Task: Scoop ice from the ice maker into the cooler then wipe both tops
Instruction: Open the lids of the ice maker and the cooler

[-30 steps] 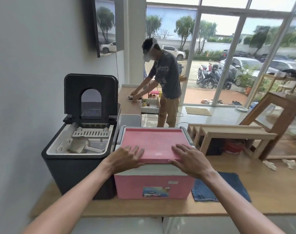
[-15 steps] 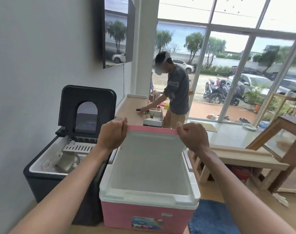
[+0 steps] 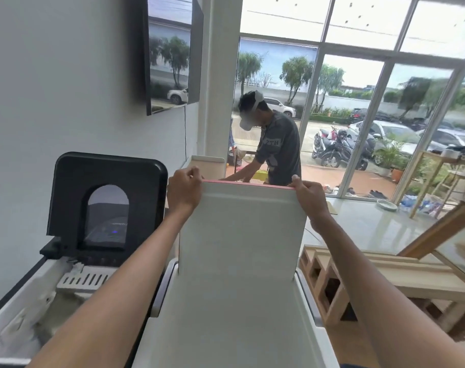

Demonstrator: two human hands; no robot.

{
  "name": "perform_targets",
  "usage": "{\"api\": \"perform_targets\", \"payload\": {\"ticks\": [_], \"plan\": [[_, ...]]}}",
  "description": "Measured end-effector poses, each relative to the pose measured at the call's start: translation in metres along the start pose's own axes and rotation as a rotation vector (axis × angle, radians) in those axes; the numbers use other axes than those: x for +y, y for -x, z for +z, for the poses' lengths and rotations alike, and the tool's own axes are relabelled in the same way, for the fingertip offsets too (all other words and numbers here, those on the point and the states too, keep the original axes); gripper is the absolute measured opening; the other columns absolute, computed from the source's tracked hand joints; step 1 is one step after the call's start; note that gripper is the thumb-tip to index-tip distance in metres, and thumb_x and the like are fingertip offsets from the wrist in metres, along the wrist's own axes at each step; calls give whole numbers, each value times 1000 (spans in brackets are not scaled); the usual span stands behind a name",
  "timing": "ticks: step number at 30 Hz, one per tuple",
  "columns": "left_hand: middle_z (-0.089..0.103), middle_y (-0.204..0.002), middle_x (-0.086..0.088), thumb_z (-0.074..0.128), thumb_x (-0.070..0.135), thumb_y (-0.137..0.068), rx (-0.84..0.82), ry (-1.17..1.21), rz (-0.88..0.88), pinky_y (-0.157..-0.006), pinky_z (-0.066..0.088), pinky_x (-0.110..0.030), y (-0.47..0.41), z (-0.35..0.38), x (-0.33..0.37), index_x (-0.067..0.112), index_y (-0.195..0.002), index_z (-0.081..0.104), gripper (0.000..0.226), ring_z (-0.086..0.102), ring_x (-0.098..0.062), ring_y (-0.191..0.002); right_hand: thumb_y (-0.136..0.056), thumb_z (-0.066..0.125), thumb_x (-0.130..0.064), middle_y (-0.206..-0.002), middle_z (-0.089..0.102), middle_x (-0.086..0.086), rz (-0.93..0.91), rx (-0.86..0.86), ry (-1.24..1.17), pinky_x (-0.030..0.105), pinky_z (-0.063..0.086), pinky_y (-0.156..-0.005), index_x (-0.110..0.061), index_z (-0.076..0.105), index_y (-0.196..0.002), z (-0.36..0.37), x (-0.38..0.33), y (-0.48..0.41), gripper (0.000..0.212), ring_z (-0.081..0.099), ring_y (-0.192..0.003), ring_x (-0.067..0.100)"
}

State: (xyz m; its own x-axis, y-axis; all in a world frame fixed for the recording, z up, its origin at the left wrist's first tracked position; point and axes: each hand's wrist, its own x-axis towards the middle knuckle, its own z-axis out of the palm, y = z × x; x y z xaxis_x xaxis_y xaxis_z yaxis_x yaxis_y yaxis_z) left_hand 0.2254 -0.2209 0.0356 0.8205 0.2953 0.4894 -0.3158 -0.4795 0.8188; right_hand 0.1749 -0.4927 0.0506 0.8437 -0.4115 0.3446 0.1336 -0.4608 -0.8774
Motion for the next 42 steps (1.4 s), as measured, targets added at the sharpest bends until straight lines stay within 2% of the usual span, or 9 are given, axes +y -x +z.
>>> {"api": "perform_targets", "payload": {"ticks": [8,10,12,16,21,24,28,34,42], "plan": [[64,-81,-8,18,52,-101,-46,106,-100,-78,45,-38,-10,22,-32,1,-98,59,66,59,-32,-87,-84,18,-84,-109,69,9,291,-42,-163,38,54,-85,-18,67,-119,28,44,-3,88,66,-98,25],[67,-105,-13,12,60,-98,-116,76,-152,-91,45,-43,-2,28,-50,7,-117,59,74,59,-35,-105,-80,15,-88,-120,66,8,303,-50,-119,44,50,-96,-22,63,-127,36,56,2,94,62,-107,28],[63,-122,-14,11,60,-98,-180,17,-188,-99,41,-44,9,33,-69,13,-129,56,72,54,-36,-117,-88,14,-79,-124,61,4,301,-56,-80,41,46,-97,-23,59,-132,43,71,9,84,58,-111,27],[61,-118,-26,17,51,-101,-266,-202,-212,-89,42,-43,34,42,-95,2,-123,47,62,57,-42,-111,-96,17,-66,-135,57,11,316,-38,45,45,41,-103,-20,53,-135,58,99,25,70,53,-122,32],[63,-115,-26,27,53,-100,-381,-456,-205,-76,42,-40,62,47,-118,1,-123,39,58,60,-41,-105,-105,24,-41,-129,59,20,275,-35,256,36,33,-81,-7,52,-129,72,126,43,50,53,-118,37],[62,-118,-24,31,54,-99,-423,-526,-173,-74,41,-39,71,46,-128,-1,-127,39,63,59,-40,-107,-105,28,-39,-127,60,22,254,-77,472,37,33,-80,-6,52,-129,76,135,52,47,53,-118,39],[58,-127,-22,30,53,-99,-491,-682,-179,-88,43,-42,78,44,-129,-3,-140,34,69,55,-38,-117,-104,29,-41,-126,62,22,235,-151,670,40,37,-94,-5,51,-127,76,141,57,48,52,-122,39],[48,-136,-25,31,48,-100,-594,-703,-160,-96,39,-44,90,32,-122,-3,-143,28,67,47,-37,-124,-101,33,-40,-121,62,23,186,-184,747,44,40,-92,-4,47,-127,72,147,73,46,54,-116,40],[22,-154,-23,28,48,-101,-735,-701,-98,-116,20,-42,125,-12,-87,-5,-151,10,75,22,-34,-143,-102,37,-42,-150,37,21,66,-272,697,44,30,-112,-7,28,-151,64,102,132,61,33,-140,35]]}}
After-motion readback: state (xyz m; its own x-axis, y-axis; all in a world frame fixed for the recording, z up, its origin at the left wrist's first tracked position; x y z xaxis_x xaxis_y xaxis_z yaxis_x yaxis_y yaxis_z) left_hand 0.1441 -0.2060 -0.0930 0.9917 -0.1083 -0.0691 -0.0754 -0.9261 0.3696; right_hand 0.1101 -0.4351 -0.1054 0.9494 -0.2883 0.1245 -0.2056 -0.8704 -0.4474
